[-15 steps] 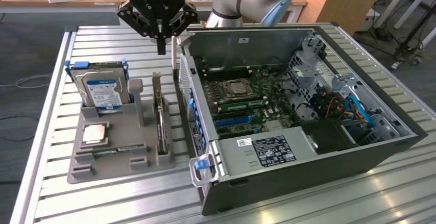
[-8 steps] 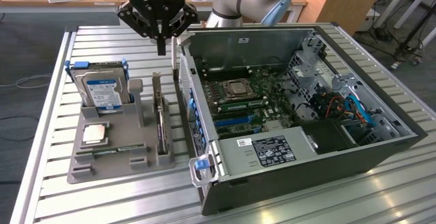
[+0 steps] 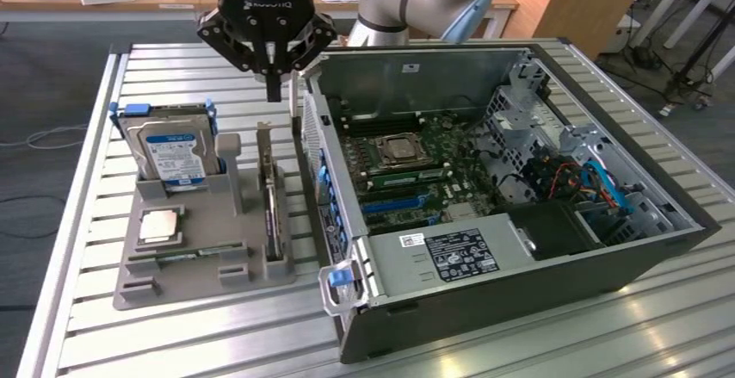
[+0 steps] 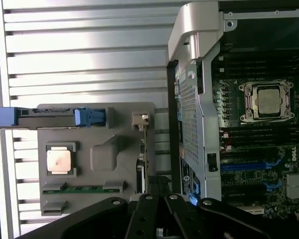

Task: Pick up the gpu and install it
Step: 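Reach for the gpu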

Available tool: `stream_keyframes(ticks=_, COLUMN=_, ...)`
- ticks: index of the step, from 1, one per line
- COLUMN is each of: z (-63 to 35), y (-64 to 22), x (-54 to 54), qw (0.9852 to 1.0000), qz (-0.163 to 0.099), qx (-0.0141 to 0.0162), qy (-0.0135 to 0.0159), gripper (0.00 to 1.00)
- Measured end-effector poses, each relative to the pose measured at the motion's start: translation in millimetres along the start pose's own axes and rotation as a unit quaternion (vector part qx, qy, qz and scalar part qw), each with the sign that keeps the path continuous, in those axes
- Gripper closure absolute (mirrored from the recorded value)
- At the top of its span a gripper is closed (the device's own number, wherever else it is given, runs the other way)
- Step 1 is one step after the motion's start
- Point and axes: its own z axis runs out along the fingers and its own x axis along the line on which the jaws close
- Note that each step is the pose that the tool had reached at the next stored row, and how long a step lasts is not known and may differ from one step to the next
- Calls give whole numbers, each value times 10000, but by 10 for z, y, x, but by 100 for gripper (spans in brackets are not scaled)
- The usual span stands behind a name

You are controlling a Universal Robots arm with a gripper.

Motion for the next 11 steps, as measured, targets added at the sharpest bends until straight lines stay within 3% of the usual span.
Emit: stream_keyframes(ticks=11, z=-9, y=-199, x=-14, qw=10000, qz=0, qx=0, qy=0, gripper=89)
